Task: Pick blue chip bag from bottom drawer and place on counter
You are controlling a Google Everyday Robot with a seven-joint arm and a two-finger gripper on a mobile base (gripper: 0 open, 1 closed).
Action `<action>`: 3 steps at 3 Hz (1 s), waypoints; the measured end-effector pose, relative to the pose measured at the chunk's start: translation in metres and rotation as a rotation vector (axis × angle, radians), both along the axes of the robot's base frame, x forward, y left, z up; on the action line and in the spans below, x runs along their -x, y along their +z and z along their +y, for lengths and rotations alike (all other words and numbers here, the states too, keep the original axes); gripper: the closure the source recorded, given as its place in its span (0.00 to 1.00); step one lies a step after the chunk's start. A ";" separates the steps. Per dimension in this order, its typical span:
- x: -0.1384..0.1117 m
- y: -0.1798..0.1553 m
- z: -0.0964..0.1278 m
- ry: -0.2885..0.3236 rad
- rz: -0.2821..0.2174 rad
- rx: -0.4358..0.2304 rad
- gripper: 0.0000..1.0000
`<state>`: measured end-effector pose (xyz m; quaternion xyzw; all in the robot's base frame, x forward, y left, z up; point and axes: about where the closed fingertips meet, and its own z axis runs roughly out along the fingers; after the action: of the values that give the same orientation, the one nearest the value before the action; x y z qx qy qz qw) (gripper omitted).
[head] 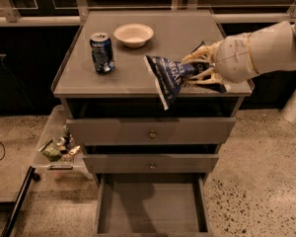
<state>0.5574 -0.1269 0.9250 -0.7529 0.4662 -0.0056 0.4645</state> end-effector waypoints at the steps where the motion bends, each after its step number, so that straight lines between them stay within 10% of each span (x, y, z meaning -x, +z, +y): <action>1: -0.034 0.023 -0.008 -0.028 -0.012 -0.057 1.00; 3: -0.102 0.021 -0.020 -0.120 0.029 -0.196 1.00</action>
Offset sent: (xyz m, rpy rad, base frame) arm 0.1196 -0.0291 0.0355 0.2398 0.0170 -0.1292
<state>0.6589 -0.1469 0.9464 -0.6748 0.5154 0.0231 0.5277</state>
